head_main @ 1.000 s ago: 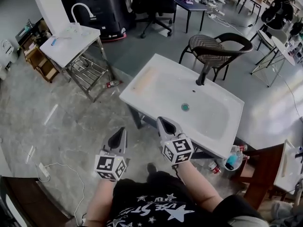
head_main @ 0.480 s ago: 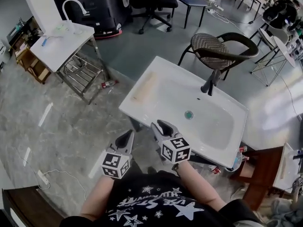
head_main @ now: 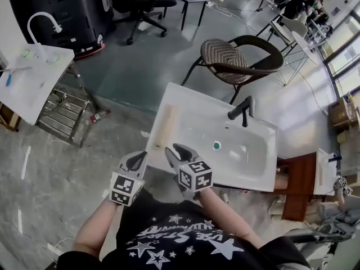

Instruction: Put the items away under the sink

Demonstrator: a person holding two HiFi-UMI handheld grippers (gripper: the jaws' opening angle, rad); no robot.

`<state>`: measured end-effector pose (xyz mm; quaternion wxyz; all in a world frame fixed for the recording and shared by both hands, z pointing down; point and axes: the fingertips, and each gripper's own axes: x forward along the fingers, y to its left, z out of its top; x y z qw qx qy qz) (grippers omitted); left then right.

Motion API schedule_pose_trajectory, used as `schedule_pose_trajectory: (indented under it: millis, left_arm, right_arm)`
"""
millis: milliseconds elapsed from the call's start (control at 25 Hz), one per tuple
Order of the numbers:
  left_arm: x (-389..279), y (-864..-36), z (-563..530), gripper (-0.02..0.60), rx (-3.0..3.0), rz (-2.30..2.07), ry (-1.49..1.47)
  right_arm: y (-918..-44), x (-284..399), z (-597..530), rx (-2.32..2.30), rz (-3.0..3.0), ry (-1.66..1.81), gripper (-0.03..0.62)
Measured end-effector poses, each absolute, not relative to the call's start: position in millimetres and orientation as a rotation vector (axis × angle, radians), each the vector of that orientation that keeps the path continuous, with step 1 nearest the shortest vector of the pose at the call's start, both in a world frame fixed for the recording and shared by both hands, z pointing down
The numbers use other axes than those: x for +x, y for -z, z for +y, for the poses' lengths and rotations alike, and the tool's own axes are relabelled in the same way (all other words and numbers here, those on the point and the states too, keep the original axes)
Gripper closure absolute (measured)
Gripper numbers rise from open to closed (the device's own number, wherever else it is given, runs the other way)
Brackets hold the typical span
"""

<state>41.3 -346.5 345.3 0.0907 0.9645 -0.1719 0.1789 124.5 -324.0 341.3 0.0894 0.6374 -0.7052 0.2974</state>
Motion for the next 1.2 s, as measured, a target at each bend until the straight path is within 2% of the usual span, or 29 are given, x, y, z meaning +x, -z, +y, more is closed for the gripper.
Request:
schedule_pose_trajectory:
  millis: [200,440,560,760,1200]
  left_arm:
    - [33,-356,-367,0.572,2.899,-0.401,-0.558]
    - [39,-359,-366,0.572,2.982,-0.236,-0.609]
    - [36,-359,-369,0.572,2.928,-0.24,-0.576]
    - [42,-371,-384,0.572,2.892,-0.285,-0.592]
    - [72,-358,-323,0.572,2.904,-0.428,-0.628]
  right_arm:
    - [-364,126,-364,1.981,-1.965,-1.015,0.425]
    - [-408,137,-380,1.98,-1.735,-1.069,0.43]
    - [-407,136,-379,1.98,-1.738,-1.078,0.456]
    - [-401,138,-367,2.001,-1.754,-1.053,0.582]
    - [-380,161,-281,1.942,-1.969,-1.022,0.591]
